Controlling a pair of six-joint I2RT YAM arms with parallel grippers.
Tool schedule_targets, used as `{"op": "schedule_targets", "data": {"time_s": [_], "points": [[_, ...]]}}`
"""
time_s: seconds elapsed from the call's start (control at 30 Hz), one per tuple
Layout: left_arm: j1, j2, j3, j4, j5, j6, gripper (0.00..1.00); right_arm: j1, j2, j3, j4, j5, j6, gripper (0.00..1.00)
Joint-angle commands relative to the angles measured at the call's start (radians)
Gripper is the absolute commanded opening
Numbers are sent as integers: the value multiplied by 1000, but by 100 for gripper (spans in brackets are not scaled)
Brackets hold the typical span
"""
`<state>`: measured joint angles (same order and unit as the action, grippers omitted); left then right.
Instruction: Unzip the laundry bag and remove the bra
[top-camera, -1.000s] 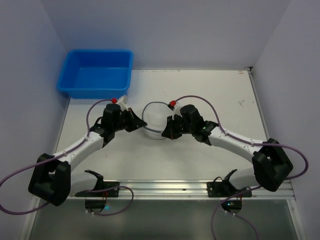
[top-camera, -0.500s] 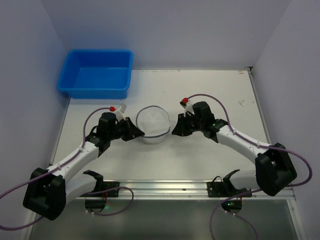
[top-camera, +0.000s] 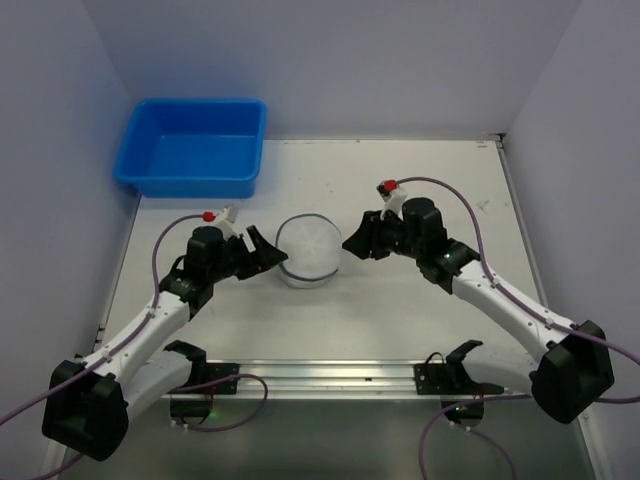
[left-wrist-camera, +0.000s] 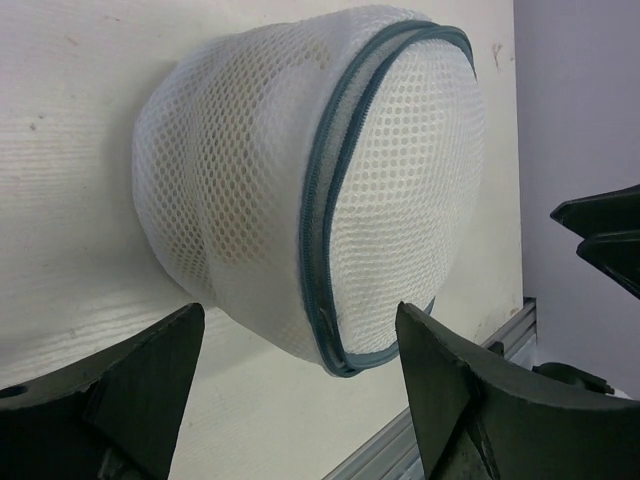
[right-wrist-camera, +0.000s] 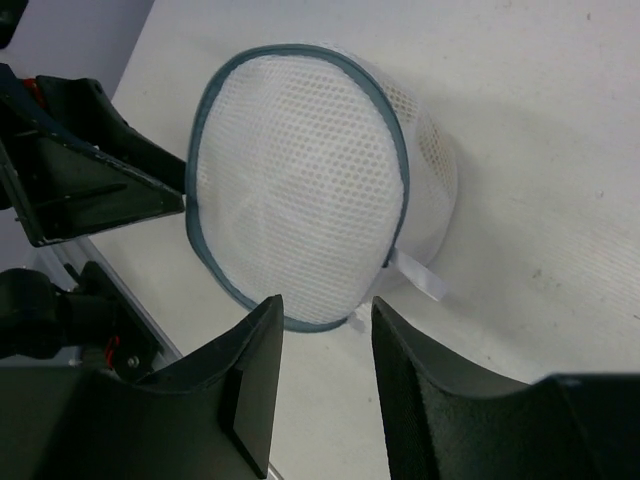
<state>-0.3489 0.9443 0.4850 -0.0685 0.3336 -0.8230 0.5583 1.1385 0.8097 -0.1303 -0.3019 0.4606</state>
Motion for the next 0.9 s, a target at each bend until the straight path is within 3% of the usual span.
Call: {"op": "schedule_targets", "data": {"time_s": [0.0,0.13,0.47,0.87], "points": [[17,-9,62,-17,-30,1,80,14,67,39,96,15,65,43],[21,-19,78,-40,-56,21,80,17,159,40,199,-6,107,43],[51,5,87,-47,-65,42,77,15,357,5,256,47,141,41],[54,90,90,82,7,36,71,15,468,26,265,-11,138,40]]}}
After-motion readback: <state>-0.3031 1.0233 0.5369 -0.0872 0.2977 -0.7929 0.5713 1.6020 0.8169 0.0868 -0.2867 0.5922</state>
